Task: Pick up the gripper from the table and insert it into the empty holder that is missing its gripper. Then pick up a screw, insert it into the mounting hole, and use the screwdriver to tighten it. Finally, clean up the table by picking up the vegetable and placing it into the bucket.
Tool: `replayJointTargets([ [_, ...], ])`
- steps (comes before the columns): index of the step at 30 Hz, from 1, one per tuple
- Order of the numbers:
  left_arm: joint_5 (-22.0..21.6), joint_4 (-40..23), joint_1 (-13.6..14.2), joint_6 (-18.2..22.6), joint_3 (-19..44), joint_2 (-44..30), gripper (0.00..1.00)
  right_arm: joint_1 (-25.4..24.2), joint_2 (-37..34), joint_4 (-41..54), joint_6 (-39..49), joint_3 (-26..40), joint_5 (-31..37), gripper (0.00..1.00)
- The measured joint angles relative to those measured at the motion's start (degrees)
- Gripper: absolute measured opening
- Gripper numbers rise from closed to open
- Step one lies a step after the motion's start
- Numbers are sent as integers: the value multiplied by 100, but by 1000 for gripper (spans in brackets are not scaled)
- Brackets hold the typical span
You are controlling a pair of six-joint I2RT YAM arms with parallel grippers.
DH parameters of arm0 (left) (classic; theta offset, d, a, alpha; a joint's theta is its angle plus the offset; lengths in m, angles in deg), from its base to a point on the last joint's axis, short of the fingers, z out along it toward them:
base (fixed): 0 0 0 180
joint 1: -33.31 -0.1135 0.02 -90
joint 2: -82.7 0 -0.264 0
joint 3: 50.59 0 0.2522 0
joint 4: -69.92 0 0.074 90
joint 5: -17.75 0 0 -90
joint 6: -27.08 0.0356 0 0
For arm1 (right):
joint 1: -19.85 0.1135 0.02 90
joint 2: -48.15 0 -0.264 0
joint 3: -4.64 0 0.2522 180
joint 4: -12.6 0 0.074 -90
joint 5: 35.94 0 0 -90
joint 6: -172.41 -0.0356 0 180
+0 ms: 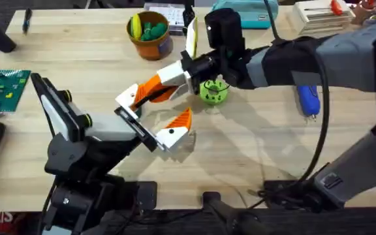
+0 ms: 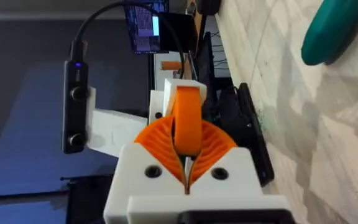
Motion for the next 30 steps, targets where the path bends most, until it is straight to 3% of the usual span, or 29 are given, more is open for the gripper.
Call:
replayJointTargets([
  [26, -84, -1, -10, -18, 0, 0, 990, 25, -69, -10, -43, 78, 27, 24],
  [28, -86, -1, -10, -17, -1, 0, 990, 25, -69, -3, -55, 78, 47, 99],
  [30, -8, 5, -3, 8, 0, 3, 990, 46, -79, 27, -53, 78, 141, 275],
])
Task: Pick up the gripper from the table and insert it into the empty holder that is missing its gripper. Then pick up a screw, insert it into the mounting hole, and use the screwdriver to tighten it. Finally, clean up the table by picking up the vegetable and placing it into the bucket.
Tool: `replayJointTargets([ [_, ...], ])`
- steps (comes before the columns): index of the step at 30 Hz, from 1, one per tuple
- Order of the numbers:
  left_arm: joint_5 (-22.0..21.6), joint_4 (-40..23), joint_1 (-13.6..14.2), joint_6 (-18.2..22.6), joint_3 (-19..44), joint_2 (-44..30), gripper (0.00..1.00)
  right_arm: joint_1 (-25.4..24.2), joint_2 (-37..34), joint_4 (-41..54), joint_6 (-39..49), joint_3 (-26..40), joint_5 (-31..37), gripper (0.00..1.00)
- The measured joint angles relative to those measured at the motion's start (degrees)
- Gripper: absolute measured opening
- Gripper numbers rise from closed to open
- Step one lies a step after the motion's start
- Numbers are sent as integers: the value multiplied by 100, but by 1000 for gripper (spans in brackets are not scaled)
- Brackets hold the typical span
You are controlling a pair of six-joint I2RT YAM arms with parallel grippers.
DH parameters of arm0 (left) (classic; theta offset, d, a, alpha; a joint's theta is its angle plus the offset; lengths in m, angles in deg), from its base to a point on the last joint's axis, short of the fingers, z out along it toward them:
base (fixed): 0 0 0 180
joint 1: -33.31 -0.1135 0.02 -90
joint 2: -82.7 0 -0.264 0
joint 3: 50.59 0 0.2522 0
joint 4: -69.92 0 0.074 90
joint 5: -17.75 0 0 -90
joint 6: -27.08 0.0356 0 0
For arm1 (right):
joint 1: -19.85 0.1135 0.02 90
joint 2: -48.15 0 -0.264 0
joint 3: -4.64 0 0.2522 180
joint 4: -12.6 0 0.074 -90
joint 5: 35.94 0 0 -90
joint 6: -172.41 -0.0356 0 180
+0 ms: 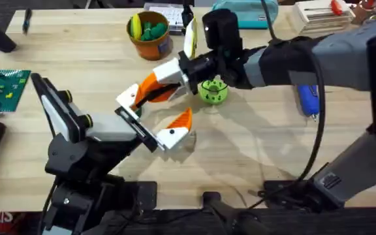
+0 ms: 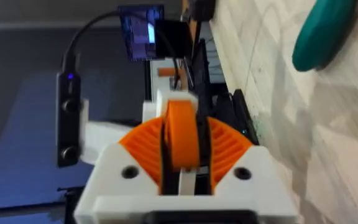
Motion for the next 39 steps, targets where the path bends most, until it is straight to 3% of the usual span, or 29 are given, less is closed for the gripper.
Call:
replayJointTargets([
  [3, 53, -3, 19, 20, 0, 8, 990, 73, -95, 26, 13, 0, 78, 399],
  [10, 58, -6, 18, -2, 0, 8, 990, 78, -128, -7, 13, 0, 75, 415],
  [34, 271, -1, 35, 91, -1, 9, 990, -181, -158, 44, 34, 0, 7, 643],
  [39, 282, -3, 35, 91, 0, 9, 990, -253, -158, 33, 43, 0, 4, 815],
])
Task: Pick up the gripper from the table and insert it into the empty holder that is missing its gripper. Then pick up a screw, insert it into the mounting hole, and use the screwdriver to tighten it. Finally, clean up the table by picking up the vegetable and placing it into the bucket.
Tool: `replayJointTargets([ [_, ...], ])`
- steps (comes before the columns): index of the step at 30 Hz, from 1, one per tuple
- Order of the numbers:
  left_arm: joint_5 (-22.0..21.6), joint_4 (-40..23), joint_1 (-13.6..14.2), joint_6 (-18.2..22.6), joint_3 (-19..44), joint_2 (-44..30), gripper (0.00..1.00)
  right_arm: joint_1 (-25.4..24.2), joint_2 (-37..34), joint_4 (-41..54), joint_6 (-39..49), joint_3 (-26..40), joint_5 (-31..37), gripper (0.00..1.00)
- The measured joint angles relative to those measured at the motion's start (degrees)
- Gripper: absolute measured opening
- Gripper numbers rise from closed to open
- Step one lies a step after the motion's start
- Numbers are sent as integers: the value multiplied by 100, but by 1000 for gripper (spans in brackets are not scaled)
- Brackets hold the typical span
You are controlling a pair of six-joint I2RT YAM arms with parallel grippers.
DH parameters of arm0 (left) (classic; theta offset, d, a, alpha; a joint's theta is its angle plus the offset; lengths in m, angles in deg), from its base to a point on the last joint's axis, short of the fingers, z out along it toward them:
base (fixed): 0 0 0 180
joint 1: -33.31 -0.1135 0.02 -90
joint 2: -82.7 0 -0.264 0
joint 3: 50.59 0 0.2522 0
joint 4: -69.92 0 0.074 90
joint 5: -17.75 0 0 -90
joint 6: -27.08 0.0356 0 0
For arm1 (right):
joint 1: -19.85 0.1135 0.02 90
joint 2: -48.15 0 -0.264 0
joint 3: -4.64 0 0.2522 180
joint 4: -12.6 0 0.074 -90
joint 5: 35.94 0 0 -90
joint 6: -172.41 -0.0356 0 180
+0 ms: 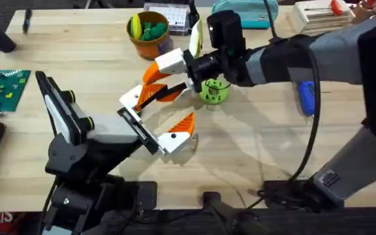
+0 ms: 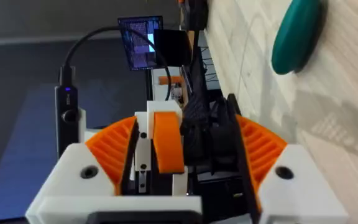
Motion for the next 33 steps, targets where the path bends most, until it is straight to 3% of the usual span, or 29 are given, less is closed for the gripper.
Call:
replayJointTargets([
  [9, 25, 1, 0, 0, -1, -1, 990, -25, 0, -133, 126, 0, -45, 986],
  [22, 62, -1, 0, -1, 0, 1, 990, -383, 0, -133, 300, 0, -662, 992],
  [26, 64, -1, 0, -1, 0, 1, 990, -378, 0, -133, 328, 0, -831, 932],
  [33, 64, -1, 0, -1, -1, 1, 990, -343, 1, -135, 406, 0, -929, 718],
])
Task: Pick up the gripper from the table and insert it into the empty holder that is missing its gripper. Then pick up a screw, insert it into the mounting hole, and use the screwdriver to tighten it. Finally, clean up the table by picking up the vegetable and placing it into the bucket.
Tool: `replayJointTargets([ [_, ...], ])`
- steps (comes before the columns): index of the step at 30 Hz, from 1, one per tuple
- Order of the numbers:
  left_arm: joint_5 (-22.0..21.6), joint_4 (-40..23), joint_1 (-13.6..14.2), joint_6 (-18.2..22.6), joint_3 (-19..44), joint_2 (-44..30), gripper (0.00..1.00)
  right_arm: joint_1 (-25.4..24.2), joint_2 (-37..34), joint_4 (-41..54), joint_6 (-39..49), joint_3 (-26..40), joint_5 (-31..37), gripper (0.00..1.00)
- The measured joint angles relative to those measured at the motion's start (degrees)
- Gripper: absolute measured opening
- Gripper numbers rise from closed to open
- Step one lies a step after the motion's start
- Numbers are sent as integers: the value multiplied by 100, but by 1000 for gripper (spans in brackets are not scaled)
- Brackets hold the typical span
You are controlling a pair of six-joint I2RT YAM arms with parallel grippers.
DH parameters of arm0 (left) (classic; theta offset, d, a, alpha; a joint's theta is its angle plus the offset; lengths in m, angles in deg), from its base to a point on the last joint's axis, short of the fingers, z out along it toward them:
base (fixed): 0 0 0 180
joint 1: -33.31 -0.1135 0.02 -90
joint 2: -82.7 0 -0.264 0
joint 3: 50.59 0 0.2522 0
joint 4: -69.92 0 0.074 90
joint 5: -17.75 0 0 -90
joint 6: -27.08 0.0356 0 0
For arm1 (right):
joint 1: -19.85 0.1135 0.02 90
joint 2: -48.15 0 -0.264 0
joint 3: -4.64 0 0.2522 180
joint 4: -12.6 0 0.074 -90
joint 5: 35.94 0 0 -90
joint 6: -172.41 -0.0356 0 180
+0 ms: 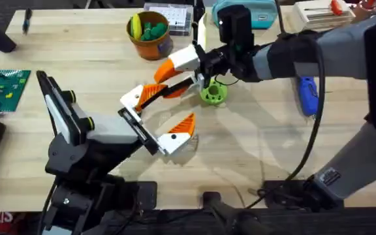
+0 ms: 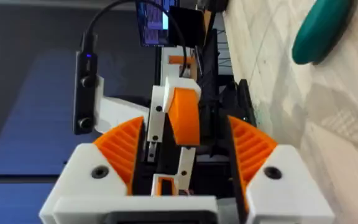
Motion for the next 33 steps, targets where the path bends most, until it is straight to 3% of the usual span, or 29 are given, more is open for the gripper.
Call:
replayJointTargets([
  [4, 0, 0, 0, 1, 1, -2, 990, 52, -1, -1, 15, 0, -3, 571],
  [5, 1, 0, 0, 0, 1, -1, 990, 67, -1, 4, 16, 0, -3, 452],
  [8, 2, 0, 0, 0, 1, -2, 990, 68, 0, 13, 26, 0, -1, 315],
  [13, 4, 0, 0, 0, 1, -2, 990, 68, 0, 14, 19, 0, -2, 166],
  [16, 13, -1, 0, 1, 1, 0, 990, 68, 0, 14, 5, 0, 0, 29],
  [33, -260, -15, -34, -138, 1, -2, 990, 275, 1, -81, -283, 11, 496, 32],
])
